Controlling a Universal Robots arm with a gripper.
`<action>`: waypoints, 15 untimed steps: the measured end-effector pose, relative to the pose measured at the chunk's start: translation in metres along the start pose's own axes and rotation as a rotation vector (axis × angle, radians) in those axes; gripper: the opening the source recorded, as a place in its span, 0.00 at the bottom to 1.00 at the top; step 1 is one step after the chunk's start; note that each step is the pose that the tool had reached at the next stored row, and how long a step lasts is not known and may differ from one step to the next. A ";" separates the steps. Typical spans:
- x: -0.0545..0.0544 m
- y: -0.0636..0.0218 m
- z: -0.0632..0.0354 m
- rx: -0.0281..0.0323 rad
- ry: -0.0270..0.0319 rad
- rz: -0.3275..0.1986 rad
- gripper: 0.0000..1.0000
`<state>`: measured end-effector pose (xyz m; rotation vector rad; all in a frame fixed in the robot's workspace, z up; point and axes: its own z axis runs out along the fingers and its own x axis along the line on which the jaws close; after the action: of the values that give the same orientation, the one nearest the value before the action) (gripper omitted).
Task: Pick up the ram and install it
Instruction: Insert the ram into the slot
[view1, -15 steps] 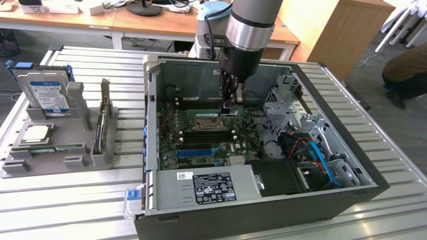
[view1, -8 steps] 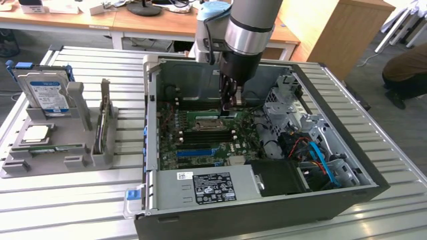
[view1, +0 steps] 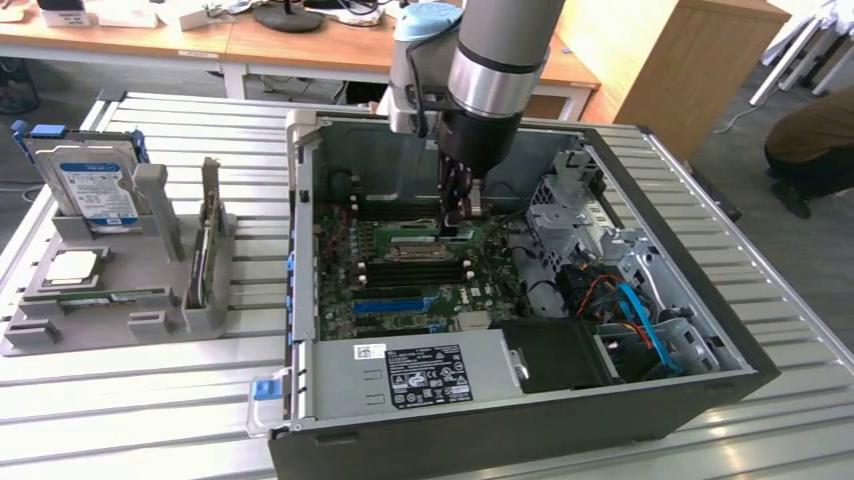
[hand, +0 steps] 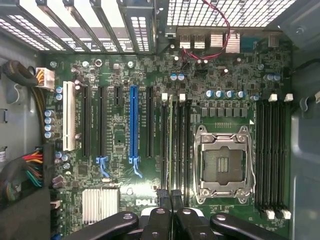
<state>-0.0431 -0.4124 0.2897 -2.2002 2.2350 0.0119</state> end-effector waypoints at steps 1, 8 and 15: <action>0.000 0.0000 0.0010 0.0005 0.0000 0.000 0.12; 0.000 0.0000 0.0085 0.0046 -0.0002 0.000 0.12; 0.000 0.0000 0.0126 0.0054 0.0008 0.000 0.12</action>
<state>-0.0431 -0.4124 0.2772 -2.1980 2.2327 0.0049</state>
